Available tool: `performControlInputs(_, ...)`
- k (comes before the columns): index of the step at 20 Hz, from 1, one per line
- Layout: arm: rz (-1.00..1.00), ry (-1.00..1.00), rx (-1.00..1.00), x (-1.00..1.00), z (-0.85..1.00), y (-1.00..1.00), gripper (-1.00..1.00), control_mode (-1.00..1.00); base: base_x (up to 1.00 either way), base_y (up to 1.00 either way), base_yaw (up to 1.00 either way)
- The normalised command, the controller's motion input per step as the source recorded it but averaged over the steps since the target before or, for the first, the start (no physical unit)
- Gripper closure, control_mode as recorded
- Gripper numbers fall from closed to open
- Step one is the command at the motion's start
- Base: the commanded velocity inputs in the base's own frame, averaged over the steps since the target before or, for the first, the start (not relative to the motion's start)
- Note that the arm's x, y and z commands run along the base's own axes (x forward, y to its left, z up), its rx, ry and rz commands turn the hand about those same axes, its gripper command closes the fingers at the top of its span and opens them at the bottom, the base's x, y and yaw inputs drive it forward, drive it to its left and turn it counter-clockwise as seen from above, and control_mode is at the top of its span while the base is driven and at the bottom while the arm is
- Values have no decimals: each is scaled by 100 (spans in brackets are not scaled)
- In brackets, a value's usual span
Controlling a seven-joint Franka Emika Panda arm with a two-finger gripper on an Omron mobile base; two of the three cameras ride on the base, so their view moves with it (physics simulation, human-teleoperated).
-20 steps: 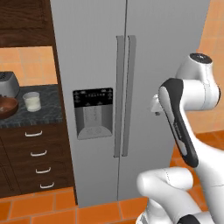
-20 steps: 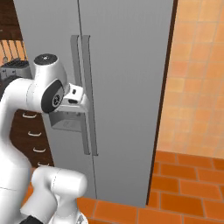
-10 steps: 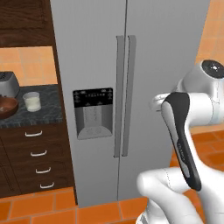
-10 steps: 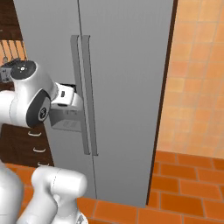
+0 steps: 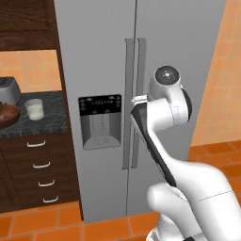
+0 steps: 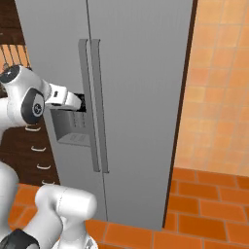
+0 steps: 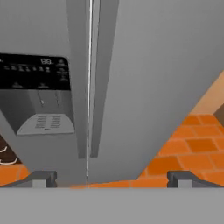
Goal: Grab a lemon wedge from the fridge and one ice cube from the ice bowl, and put them in the glass of lemonade.
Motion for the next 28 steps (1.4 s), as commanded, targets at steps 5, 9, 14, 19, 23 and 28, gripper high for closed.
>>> performControlInputs(5, -6, 3, 15, 53, -5, -28, -100, -100, 0, 0, 0)
performControlInputs(9, 3, 14, 2, 83, 0, -34, -100, -100, 0, 0, 0)
performControlInputs(14, 8, 1, 10, 86, -16, -7, -100, -100, 0, 0, 0)
performControlInputs(19, 11, -2, 11, 63, -29, -11, -100, -100, 0, 0, 0)
performControlInputs(23, 8, -5, 1, 38, -25, 0, -100, -100, 0, 0, 0)
performControlInputs(28, 2, 0, -6, 45, -5, -1, -100, -100, 0, 0, 0)
